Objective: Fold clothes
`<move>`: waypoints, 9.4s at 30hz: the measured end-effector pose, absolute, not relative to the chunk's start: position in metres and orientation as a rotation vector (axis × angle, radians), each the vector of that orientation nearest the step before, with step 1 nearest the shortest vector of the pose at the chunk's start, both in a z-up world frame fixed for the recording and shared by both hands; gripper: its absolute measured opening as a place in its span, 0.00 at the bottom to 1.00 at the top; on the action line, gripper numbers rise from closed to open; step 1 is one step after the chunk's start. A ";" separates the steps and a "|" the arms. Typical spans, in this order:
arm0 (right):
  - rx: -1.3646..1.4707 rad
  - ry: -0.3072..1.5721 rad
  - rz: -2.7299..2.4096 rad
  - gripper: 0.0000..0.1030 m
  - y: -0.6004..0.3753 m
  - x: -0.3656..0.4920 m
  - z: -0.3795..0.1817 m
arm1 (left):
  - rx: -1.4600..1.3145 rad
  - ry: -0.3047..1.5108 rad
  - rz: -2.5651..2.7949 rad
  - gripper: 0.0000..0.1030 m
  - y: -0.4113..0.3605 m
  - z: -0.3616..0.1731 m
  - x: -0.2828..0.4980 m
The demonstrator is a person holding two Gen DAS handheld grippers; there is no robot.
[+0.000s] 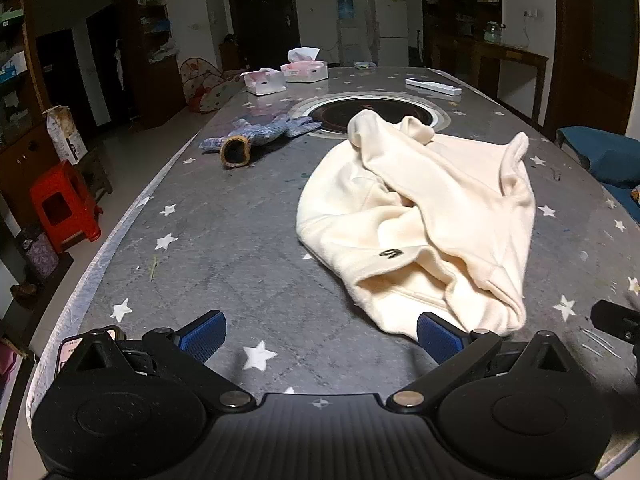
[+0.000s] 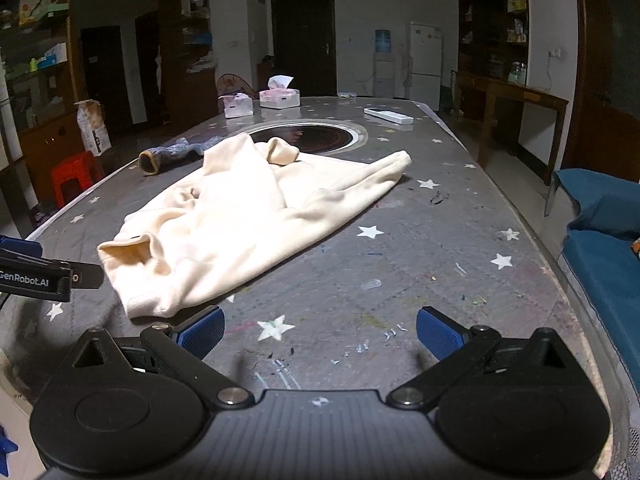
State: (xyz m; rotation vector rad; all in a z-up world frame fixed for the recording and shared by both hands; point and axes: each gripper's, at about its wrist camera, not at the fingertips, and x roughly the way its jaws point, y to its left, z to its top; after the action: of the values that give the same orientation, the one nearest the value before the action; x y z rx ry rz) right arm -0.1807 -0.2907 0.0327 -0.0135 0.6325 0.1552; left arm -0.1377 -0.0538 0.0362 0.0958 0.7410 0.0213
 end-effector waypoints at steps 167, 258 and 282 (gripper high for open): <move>-0.089 0.553 0.349 0.02 -0.282 -0.047 0.076 | 0.003 0.812 -0.044 0.92 -0.025 0.050 -0.050; 0.046 0.695 0.323 0.34 -0.358 -0.099 0.033 | 0.266 0.713 -0.378 0.14 -0.098 0.031 0.079; 0.067 0.708 0.305 0.35 -0.362 -0.100 0.025 | 0.371 0.644 -0.414 0.06 -0.109 0.025 0.068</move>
State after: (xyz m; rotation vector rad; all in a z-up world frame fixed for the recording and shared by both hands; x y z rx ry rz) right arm -0.0996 -0.3616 0.0254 0.0669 0.7080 0.3046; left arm 0.0684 -0.1086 0.0247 0.3714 0.6444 -0.4136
